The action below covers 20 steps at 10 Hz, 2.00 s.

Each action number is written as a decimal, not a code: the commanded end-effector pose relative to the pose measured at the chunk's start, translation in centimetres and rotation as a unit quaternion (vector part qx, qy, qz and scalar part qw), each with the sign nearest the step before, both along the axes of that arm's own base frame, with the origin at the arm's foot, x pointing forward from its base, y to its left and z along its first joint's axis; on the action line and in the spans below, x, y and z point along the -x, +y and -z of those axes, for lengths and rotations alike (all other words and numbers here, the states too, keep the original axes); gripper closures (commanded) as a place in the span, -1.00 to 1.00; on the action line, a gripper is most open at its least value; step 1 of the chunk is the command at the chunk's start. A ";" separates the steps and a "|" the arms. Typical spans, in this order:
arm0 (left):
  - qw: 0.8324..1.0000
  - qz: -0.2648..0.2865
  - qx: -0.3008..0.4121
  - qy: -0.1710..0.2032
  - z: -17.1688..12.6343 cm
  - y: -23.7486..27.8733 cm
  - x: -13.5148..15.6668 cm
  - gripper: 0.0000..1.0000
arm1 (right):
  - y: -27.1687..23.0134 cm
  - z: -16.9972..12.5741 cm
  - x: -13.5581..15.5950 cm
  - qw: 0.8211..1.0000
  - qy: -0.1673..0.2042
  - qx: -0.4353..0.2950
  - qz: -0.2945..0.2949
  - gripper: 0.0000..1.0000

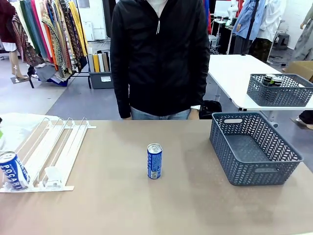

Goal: Retrieve and store the cans from the dispenser.
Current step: Pick up one can from the Automatic Can Dispenser and place it in the middle of the table.

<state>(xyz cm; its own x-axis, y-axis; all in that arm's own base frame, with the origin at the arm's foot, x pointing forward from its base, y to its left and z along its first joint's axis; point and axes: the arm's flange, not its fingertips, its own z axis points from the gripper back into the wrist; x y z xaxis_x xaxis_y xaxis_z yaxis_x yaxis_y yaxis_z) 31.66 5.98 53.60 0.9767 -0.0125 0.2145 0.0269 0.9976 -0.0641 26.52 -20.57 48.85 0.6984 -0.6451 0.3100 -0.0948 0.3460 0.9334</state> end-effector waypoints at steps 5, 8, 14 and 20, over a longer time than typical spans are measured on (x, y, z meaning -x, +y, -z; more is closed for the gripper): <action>0.998 -0.038 0.001 0.051 5.4 -1.9 -3.6 -1.00 | 0.0 -0.2 -0.4 1.000 -0.020 -0.001 0.002 -1.00; 0.992 -0.083 -0.039 0.086 8.0 -2.4 -5.6 -1.00 | 0.0 -0.2 -0.4 1.000 -0.020 -0.001 0.002 -1.00; 0.987 -0.034 -0.040 0.153 12.7 -1.7 -7.6 -1.00 | 0.0 -0.2 -0.4 1.000 -0.020 -0.001 0.002 -1.00; 0.988 -0.014 -0.021 0.153 13.2 -0.9 -7.6 0.06 | 0.0 -0.2 -0.4 1.000 -0.020 -0.001 0.002 -1.00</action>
